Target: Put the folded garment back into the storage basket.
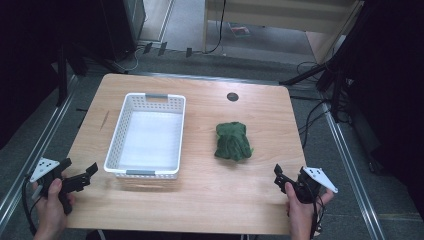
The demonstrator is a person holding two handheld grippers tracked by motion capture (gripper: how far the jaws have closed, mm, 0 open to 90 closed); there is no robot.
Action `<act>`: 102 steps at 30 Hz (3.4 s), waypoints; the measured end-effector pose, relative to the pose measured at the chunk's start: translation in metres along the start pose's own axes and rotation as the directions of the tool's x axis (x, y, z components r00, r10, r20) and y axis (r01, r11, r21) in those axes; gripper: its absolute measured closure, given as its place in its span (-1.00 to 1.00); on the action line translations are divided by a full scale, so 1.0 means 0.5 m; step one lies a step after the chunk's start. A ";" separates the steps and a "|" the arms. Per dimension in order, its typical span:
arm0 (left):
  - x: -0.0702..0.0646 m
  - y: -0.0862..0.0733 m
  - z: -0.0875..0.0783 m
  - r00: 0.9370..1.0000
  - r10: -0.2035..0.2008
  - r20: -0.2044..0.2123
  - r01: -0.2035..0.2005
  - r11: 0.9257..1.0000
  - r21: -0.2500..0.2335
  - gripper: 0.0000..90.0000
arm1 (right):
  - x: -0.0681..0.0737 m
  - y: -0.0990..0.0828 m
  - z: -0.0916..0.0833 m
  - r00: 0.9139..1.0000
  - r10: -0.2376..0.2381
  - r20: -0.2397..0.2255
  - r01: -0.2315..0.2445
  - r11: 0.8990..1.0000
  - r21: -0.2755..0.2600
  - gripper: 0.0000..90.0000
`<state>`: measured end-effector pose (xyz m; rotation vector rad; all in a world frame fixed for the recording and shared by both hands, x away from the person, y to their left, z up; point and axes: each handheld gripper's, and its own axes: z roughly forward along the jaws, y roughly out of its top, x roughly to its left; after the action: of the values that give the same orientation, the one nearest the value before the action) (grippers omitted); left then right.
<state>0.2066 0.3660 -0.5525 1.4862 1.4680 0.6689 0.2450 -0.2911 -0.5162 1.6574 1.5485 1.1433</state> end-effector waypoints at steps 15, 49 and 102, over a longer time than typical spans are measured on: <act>0.000 0.000 0.000 1.000 -0.002 0.009 0.002 1.000 0.002 -1.00 | 0.127 0.076 0.017 0.996 -0.032 -0.078 0.034 0.999 0.027 -1.00; 0.001 0.000 0.002 1.000 -0.004 0.010 0.004 1.000 0.008 -1.00 | 0.258 0.152 0.096 0.979 -0.113 -0.171 0.127 0.989 0.072 -1.00; 0.003 0.001 0.003 1.000 -0.010 0.017 0.010 1.000 0.012 -1.00 | 0.302 0.093 0.273 0.992 -0.091 -0.092 0.116 0.940 0.321 -1.00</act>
<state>0.2083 0.3670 -0.5531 1.4889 1.4681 0.6409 0.3801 -0.1321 -0.5092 1.7302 1.9343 0.9419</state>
